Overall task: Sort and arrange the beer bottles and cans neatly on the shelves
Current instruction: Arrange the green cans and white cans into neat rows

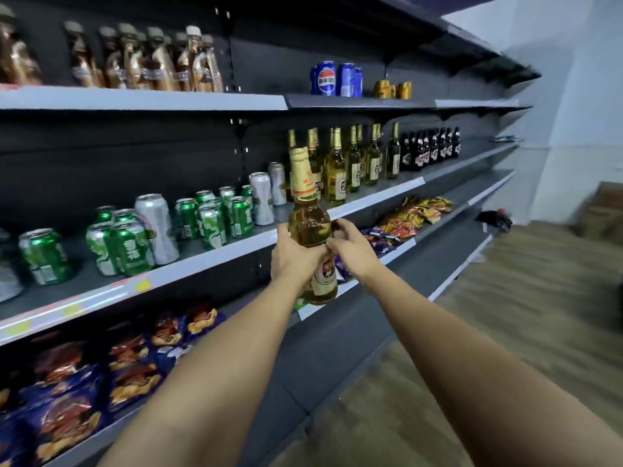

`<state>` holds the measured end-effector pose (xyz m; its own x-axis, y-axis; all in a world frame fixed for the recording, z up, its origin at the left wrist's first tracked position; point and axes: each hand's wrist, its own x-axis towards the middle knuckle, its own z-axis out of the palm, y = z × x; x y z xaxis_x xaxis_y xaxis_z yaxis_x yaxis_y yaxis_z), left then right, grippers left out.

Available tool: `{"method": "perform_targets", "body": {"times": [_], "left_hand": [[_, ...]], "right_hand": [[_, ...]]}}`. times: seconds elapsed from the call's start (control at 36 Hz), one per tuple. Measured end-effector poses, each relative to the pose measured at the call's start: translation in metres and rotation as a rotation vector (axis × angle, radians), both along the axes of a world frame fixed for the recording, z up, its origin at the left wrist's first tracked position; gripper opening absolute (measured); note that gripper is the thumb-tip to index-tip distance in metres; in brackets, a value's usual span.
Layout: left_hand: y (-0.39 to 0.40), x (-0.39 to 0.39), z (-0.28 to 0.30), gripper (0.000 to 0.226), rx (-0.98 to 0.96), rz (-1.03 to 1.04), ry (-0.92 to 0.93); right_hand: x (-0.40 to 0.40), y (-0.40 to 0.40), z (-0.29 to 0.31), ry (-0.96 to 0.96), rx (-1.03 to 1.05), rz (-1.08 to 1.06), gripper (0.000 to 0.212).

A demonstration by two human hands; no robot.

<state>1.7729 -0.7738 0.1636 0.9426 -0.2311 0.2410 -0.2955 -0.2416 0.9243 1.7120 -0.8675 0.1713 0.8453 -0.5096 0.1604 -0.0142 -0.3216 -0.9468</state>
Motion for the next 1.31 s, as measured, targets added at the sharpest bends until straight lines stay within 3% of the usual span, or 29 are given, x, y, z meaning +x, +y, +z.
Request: {"method": "perform_targets", "body": {"times": [0.19, 0.36, 0.5, 0.78, 0.97, 1.31], "left_hand": [[-0.063, 0.043, -0.005, 0.066, 0.003, 0.105, 0.025], [-0.103, 0.101, -0.005, 0.072, 0.037, 0.141, -0.004], [-0.136, 0.164, -0.001, 0.070, -0.014, 0.175, -0.029], [-0.192, 0.279, 0.022, 0.072, 0.040, 0.257, -0.066], [-0.218, 0.328, 0.018, 0.078, 0.111, 0.302, -0.079], [-0.268, 0.379, 0.020, 0.073, 0.170, 0.401, -0.140]], "right_hand": [[0.031, -0.071, -0.019, 0.240, -0.252, 0.128, 0.081], [0.093, -0.106, -0.030, 0.179, -0.298, 0.163, 0.084], [0.161, -0.138, -0.028, 0.123, -0.356, 0.147, 0.070], [0.293, -0.199, -0.006, 0.163, -0.437, 0.183, 0.071], [0.363, -0.217, -0.007, 0.117, -0.393, 0.173, 0.039], [0.423, -0.273, -0.006, 0.084, -0.454, 0.208, 0.036]]}}
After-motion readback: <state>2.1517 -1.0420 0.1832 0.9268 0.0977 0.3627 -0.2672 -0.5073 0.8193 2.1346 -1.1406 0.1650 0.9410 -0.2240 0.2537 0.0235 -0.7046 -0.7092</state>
